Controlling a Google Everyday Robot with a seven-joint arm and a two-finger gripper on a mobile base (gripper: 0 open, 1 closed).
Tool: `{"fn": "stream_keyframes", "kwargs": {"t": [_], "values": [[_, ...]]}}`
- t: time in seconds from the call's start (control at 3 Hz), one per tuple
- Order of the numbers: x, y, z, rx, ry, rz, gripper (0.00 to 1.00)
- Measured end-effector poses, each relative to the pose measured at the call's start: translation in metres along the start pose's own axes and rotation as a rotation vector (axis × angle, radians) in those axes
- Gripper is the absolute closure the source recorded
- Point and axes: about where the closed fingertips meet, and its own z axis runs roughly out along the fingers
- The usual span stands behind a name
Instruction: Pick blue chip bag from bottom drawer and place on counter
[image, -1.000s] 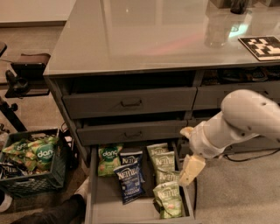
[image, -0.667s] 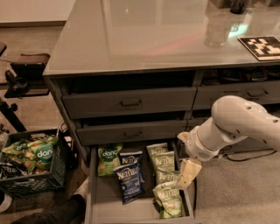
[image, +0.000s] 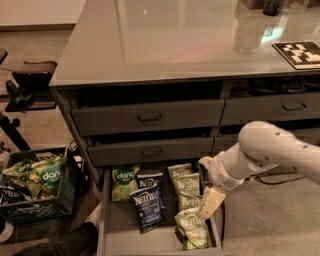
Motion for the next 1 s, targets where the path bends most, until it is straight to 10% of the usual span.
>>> {"fn": "stream_keyframes", "kwargs": {"t": [1.0], "values": [[0.031,-0.05,0.131,0.015,-0.144,-0.123,0.0]]}}
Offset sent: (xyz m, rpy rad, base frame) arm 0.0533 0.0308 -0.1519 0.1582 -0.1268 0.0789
